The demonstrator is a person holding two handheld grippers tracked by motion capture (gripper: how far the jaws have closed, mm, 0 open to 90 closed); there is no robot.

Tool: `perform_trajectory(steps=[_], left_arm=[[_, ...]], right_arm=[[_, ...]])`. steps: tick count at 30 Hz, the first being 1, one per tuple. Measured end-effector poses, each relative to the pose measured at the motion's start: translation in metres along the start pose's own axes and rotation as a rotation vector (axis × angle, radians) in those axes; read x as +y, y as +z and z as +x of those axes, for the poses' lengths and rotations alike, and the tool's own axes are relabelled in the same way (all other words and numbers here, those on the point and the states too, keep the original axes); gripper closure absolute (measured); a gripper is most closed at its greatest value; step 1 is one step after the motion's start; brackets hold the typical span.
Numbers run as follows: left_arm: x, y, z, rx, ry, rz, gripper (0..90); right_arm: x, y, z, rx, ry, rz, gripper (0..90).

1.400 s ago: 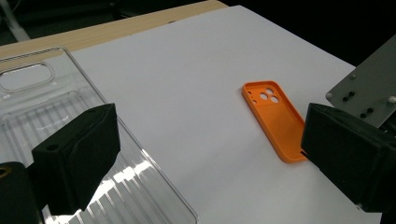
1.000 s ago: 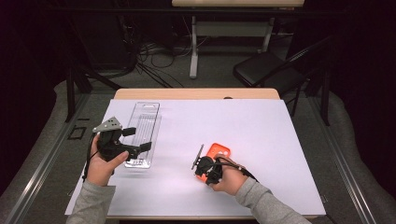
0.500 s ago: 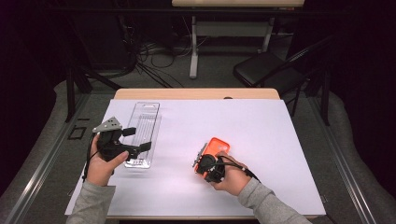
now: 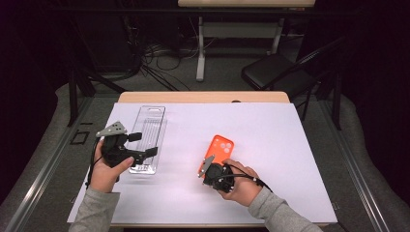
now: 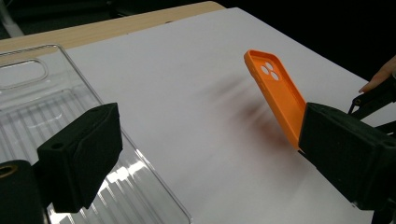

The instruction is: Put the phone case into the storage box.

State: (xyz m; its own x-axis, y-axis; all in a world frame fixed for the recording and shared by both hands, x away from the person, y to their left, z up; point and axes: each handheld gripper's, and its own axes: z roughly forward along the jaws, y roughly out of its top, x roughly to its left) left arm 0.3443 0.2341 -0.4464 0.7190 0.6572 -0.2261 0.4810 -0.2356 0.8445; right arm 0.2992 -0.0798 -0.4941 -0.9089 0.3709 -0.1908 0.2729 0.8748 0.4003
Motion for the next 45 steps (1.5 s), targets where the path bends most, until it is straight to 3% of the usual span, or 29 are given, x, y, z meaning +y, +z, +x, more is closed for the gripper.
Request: perform_trajectory(steps=[6, 10, 21, 25, 29, 35, 41, 45], left_arm=[[0.000, 0.002, -0.001, -0.008, -0.021, -0.003, 6.6], [0.000, 0.003, -0.003, -0.018, -0.014, 0.008, 6.7], [0.001, 0.006, -0.006, -0.046, -0.037, -0.008, 6.8], [0.002, 0.006, -0.007, -0.048, -0.034, -0.002, 13.9], [0.002, 0.009, -0.010, -0.059, -0.034, 0.002, 15.5], [0.003, 0.015, -0.017, -0.092, -0.032, 0.008, 21.3], [0.002, 0.021, -0.021, -0.104, -0.066, 0.004, 27.6], [0.000, 0.027, -0.022, -0.144, -0.110, 0.006, 32.5]], right_arm=[[0.002, -0.003, 0.005, -0.035, -0.019, -0.028, 89.5], [0.002, -0.006, 0.007, -0.072, -0.046, -0.034, 89.4], [0.003, -0.013, 0.013, -0.104, -0.128, -0.137, 89.4], [0.002, -0.015, 0.016, -0.125, -0.172, -0.172, 89.4], [0.002, -0.017, 0.020, -0.149, -0.204, -0.196, 89.4], [0.002, -0.018, 0.024, -0.171, -0.225, -0.200, 89.4], [0.002, -0.017, 0.027, -0.186, -0.250, -0.207, 89.3], [0.002, -0.016, 0.030, -0.196, -0.265, -0.217, 89.4]])
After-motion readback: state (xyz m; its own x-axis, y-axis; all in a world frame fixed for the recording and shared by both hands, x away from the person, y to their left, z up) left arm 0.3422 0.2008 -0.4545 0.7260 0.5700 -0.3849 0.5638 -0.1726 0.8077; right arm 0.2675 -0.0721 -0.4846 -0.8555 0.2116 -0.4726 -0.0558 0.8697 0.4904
